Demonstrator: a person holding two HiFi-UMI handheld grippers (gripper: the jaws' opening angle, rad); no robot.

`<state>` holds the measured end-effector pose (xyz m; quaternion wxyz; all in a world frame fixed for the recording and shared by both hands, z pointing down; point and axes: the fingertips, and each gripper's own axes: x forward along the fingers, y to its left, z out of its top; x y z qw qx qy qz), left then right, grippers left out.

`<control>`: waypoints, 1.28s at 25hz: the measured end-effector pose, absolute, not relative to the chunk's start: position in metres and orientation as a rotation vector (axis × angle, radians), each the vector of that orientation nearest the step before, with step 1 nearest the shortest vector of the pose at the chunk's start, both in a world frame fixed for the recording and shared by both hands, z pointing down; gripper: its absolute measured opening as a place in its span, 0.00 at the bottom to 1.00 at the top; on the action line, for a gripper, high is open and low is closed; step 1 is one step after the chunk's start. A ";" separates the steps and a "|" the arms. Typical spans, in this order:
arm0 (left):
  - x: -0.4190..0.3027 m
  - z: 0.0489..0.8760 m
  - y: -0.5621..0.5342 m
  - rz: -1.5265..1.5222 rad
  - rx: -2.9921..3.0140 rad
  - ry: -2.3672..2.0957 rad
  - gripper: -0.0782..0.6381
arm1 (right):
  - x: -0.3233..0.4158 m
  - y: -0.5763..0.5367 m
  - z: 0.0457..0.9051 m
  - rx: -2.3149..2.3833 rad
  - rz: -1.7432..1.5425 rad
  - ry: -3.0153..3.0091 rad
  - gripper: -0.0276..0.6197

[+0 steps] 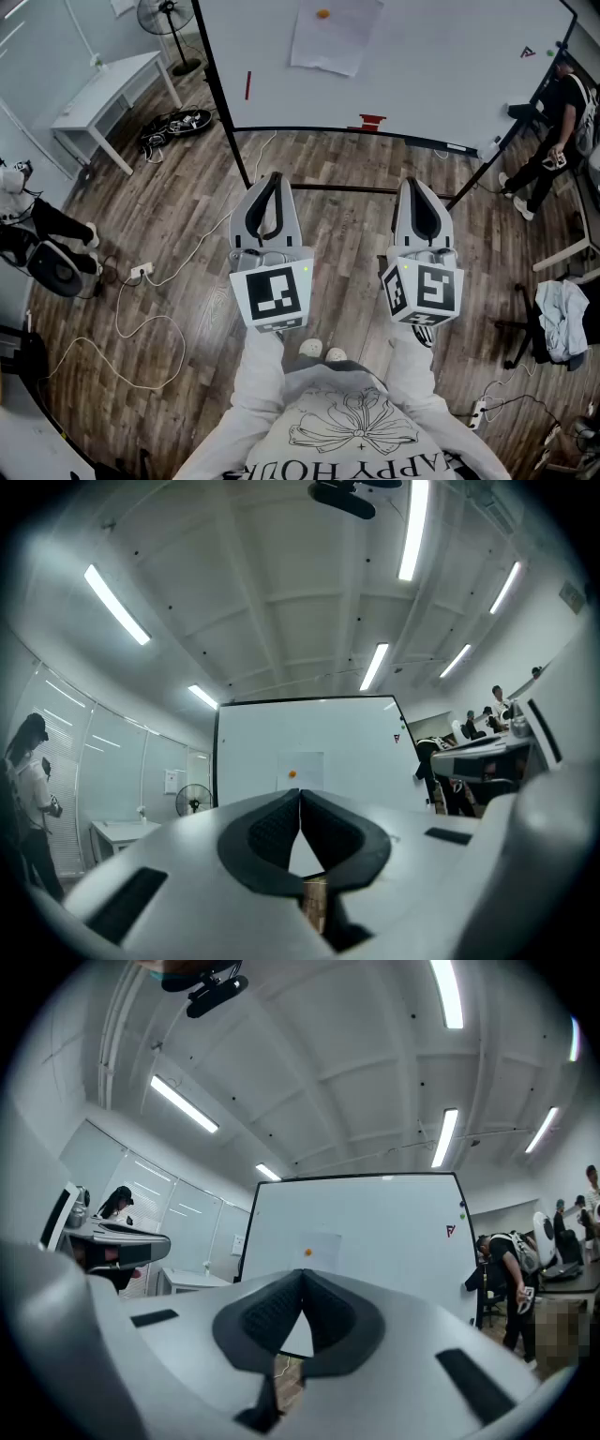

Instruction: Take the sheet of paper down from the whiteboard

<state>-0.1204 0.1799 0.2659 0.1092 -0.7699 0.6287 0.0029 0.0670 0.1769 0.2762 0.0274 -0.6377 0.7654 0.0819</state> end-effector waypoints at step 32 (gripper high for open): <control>-0.133 0.295 0.055 -0.037 -2.303 1.841 0.12 | 0.050 0.053 0.309 -1.974 0.146 2.383 0.05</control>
